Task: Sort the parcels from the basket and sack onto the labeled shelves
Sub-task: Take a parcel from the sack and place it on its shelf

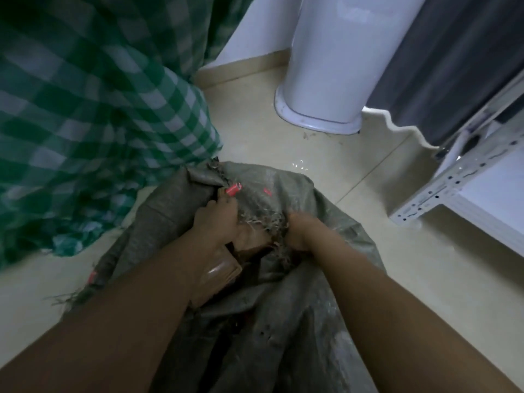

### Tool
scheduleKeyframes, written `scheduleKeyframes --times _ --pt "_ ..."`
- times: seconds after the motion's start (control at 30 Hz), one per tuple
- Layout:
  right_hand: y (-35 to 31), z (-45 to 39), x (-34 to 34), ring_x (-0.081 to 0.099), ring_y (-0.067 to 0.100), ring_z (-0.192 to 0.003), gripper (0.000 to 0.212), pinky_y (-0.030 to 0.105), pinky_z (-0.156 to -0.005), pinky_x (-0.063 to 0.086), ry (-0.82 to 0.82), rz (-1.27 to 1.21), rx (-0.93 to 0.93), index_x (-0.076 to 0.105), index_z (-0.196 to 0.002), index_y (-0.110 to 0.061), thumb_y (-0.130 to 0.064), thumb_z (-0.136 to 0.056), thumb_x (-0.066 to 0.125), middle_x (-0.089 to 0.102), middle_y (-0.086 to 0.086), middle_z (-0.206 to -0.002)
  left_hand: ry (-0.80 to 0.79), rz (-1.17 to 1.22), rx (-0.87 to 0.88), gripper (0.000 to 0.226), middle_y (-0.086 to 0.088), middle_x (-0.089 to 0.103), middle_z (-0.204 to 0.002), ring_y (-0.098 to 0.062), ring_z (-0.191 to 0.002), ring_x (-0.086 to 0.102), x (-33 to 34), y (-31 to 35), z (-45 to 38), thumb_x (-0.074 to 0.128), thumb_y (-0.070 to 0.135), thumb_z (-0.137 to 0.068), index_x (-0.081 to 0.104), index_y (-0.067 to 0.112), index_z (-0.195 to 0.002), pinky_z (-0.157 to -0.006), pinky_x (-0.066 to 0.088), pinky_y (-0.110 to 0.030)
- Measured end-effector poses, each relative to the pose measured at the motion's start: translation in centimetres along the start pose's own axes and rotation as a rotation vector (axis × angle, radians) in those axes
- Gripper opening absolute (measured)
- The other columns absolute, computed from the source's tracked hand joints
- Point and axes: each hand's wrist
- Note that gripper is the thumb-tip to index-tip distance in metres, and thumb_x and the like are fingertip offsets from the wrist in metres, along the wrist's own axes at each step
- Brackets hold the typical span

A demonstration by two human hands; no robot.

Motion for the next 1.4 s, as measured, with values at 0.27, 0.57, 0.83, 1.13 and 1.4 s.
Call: scheduleKeyframes --times 0.27,0.57,0.83,1.13,1.4 --pt "6.8 2.1 -1.9 0.051 0.037 -0.108 0.068 0.045 -0.094 0.042 0.772 -0.699 0.389 0.027 -0.148 -0.029 -0.002 -0.089 0.048 0.028 0.014 -0.143 -0.111 0.001 0.056 0.054 -0.015 0.044 -0.136 -0.032 -0.125 0.042 -0.1 0.8 -0.2 0.046 0.052 -0.094 0.047 0.012 -0.129 -0.099 0.042 -0.041" --pt "2.9 -2.8 -0.2 -0.011 0.046 -0.146 0.072 0.059 -0.108 -0.021 0.562 0.450 -0.334 0.009 -0.153 -0.044 -0.051 -0.088 0.041 -0.006 0.009 -0.164 0.007 -0.148 0.194 0.080 -0.012 -0.001 -0.161 -0.032 -0.147 0.000 1.2 3.1 -3.0 0.041 0.064 -0.090 0.015 0.022 -0.153 -0.118 0.008 -0.044" --pt "3.8 -9.7 0.2 -0.011 0.036 -0.149 0.055 0.060 -0.116 -0.010 0.080 0.502 -0.186 -0.007 -0.152 -0.045 -0.057 -0.101 0.009 -0.011 -0.007 -0.163 -0.168 -0.263 0.166 0.084 -0.016 0.030 -0.144 -0.034 -0.127 0.039 1.4 4.3 -5.0 0.065 0.053 -0.080 0.025 0.016 -0.144 -0.091 0.040 -0.035" --pt "9.7 -15.4 -1.1 0.027 0.034 -0.145 0.069 0.047 -0.119 0.020 0.005 -0.121 0.269 0.031 -0.152 -0.018 -0.056 -0.100 0.008 0.029 0.015 -0.158 -0.228 -0.374 0.171 0.081 -0.019 0.033 -0.137 -0.033 -0.115 0.053 0.1 6.1 -6.7 0.070 0.038 -0.080 0.024 0.011 -0.142 -0.072 0.036 -0.029" --pt "9.8 -9.1 -1.0 0.030 0.033 -0.141 0.065 0.046 -0.114 0.029 0.267 -0.069 -0.014 0.029 -0.151 -0.028 -0.048 -0.093 0.050 0.031 0.008 -0.154 -0.242 -0.349 0.176 0.072 -0.019 0.036 -0.133 -0.034 -0.109 0.057 0.2 6.0 -6.8 0.070 0.042 -0.080 0.033 0.012 -0.133 -0.070 0.040 -0.033"
Point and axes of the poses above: each hand's wrist, its own z-axis away from the middle knuckle, its own x-axis out of the palm, y = z × x
